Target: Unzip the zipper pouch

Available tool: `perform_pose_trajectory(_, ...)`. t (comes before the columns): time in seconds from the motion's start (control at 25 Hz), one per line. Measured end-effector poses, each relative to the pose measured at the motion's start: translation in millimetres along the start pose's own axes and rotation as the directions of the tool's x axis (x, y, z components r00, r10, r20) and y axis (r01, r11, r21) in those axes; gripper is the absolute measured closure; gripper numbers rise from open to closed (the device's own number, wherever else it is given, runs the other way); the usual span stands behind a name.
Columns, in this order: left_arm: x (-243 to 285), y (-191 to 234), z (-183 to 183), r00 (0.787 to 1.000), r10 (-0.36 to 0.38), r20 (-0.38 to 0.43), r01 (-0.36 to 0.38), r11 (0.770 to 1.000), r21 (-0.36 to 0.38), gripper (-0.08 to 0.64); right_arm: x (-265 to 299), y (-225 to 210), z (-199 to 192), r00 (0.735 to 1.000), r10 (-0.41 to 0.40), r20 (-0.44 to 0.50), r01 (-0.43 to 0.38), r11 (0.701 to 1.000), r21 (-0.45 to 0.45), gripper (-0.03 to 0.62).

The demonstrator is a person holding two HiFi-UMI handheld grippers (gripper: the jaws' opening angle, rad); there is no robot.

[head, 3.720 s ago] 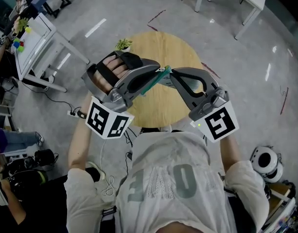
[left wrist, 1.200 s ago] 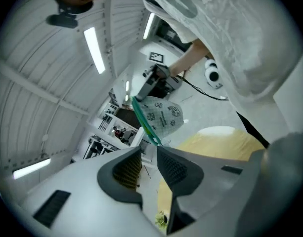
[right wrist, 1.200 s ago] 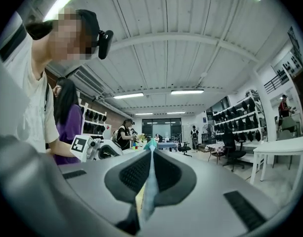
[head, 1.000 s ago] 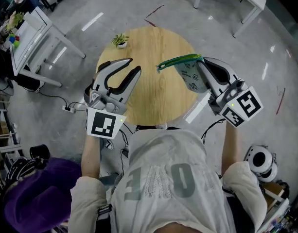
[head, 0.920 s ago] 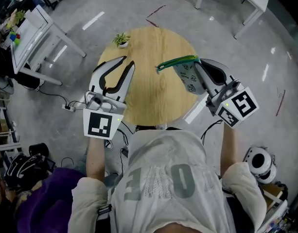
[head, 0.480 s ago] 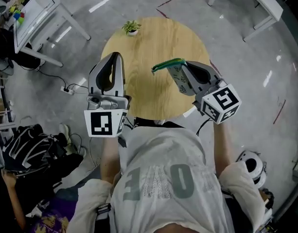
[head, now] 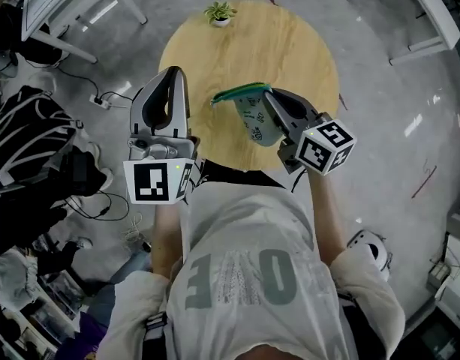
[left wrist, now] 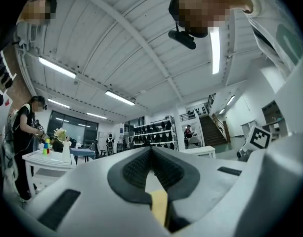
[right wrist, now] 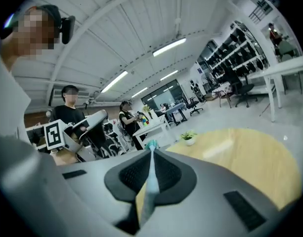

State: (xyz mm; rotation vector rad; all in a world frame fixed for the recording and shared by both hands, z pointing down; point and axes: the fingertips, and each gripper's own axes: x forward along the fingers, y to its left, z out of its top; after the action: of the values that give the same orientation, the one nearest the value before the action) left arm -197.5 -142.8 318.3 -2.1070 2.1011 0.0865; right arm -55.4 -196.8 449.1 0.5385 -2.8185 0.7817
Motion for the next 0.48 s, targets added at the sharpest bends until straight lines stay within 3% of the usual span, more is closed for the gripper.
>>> perform_pose_trajectory(0.32,8.1,-5.3,-12.5,0.997,0.016,-0.070,-0.017,1.000,-0.018,0.531,13.5,-50.4,-29.8,0.999,-0.036,-0.025,0.041,0.971,0.234,0.555)
perform_pose_trajectory(0.4,8.2,-6.4,-18.0,0.996,0.011,-0.085,-0.013,1.000,-0.019,0.531,13.3,-66.7,-36.7,0.996,-0.084,-0.034,0.089,0.965,0.248,0.555)
perform_pose_trajectory(0.48,7.6,-5.4,-23.8,0.995,0.005,-0.098,-0.006,1.000,-0.017,0.531,14.9,-81.8,-45.4,0.988,-0.143,-0.063,0.153,0.967,0.205,0.555)
